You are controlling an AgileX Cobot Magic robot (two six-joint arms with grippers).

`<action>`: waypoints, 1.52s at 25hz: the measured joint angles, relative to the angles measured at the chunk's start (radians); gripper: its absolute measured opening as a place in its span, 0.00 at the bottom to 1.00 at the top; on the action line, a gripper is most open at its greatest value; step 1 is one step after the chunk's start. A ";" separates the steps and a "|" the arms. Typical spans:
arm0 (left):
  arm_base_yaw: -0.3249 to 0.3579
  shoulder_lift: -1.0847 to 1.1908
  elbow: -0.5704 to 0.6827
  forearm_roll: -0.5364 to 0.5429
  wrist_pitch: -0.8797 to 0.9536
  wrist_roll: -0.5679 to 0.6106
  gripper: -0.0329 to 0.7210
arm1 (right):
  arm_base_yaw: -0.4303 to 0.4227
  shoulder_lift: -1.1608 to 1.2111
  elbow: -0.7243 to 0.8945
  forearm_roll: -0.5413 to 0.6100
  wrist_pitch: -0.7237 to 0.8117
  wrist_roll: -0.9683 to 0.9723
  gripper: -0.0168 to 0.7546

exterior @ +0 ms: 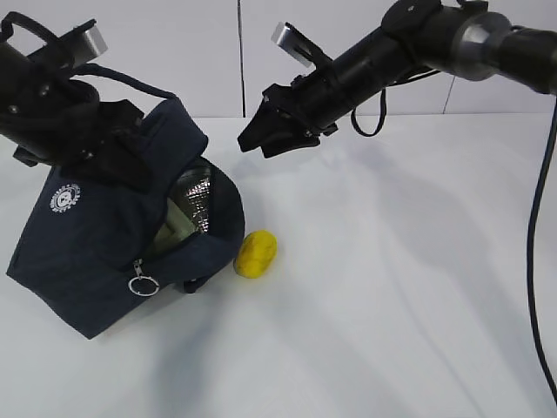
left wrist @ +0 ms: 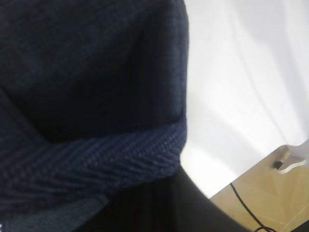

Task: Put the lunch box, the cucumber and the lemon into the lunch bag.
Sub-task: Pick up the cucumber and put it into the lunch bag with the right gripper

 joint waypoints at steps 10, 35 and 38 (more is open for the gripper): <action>0.058 0.000 0.000 0.040 0.028 0.002 0.03 | 0.129 -0.069 0.000 -0.320 0.012 0.147 0.55; 0.076 0.000 0.000 0.073 0.036 0.064 0.03 | 0.228 -0.084 0.113 -0.535 0.015 0.349 0.55; 0.076 0.000 0.000 0.073 0.036 0.064 0.03 | 0.228 -0.084 0.113 -0.551 0.015 0.368 0.54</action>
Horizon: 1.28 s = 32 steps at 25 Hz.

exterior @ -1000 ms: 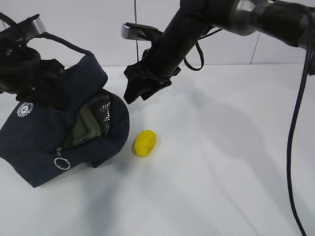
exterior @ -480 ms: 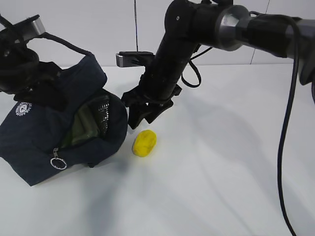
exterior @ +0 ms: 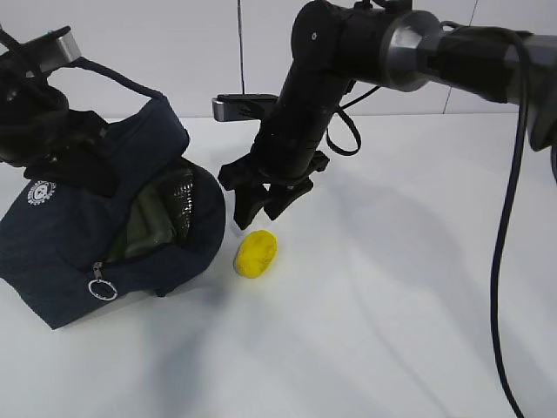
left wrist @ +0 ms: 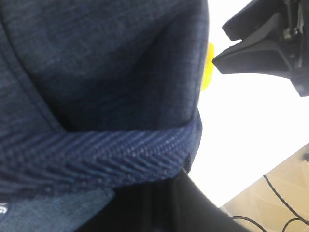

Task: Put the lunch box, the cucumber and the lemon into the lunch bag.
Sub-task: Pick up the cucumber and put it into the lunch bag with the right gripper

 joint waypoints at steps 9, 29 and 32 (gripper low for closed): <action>0.000 0.000 0.000 0.000 0.000 0.003 0.03 | 0.000 0.024 0.000 -0.016 0.000 0.018 0.54; 0.000 0.000 0.000 0.000 0.006 0.015 0.03 | 0.000 0.076 0.000 -0.004 0.000 0.089 0.54; 0.000 0.000 0.000 0.000 0.006 0.017 0.03 | 0.000 0.078 0.000 -0.001 0.000 0.092 0.54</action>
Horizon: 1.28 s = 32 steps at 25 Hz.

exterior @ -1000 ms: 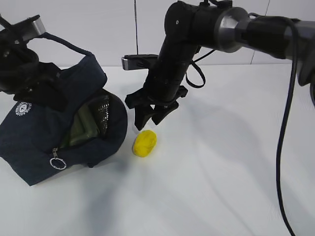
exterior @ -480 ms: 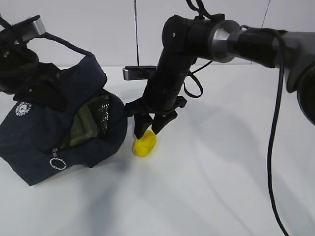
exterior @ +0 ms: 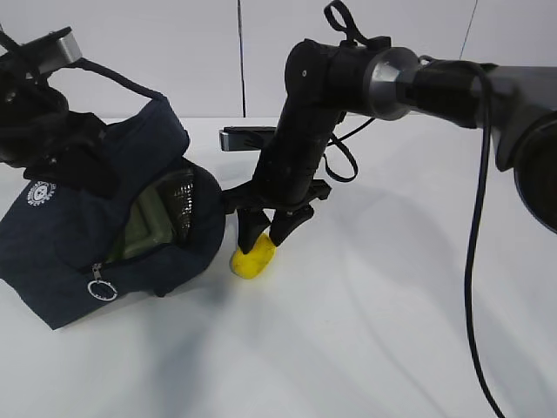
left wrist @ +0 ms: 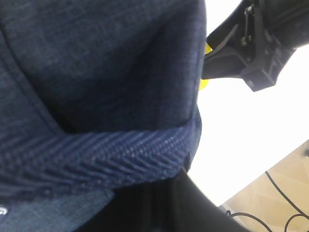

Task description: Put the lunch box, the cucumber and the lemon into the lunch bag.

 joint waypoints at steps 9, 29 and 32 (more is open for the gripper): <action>0.000 0.000 0.000 0.002 0.002 0.005 0.03 | 0.000 0.017 -0.012 0.049 0.000 -0.009 0.54; 0.000 0.000 0.000 0.004 0.002 0.009 0.03 | 0.000 -0.202 -0.106 -0.059 0.005 -0.035 0.49; 0.000 0.000 0.000 0.004 0.002 0.014 0.03 | 0.000 -0.310 -0.106 -0.104 0.007 -0.051 0.46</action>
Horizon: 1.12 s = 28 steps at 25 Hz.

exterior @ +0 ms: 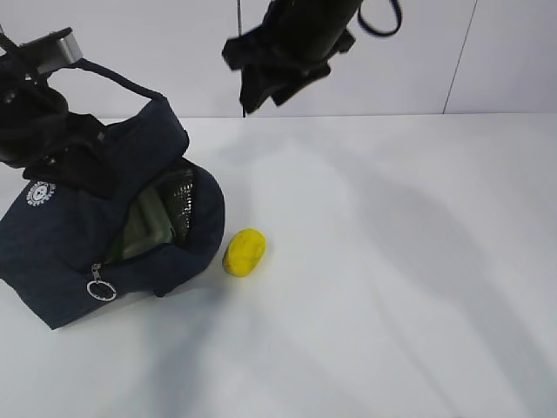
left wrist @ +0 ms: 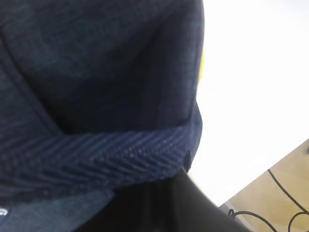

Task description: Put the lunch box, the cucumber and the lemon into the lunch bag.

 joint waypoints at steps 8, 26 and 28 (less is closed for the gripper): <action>0.000 0.000 0.000 0.001 0.000 0.011 0.03 | 0.000 -0.297 0.030 0.026 -0.130 -0.091 0.46; 0.000 0.000 0.000 0.001 0.000 0.022 0.03 | 0.000 -0.771 1.070 0.442 -0.719 -0.198 0.45; 0.000 0.000 0.000 0.001 0.000 0.022 0.03 | 0.000 -0.764 1.120 0.504 -0.750 -0.198 0.45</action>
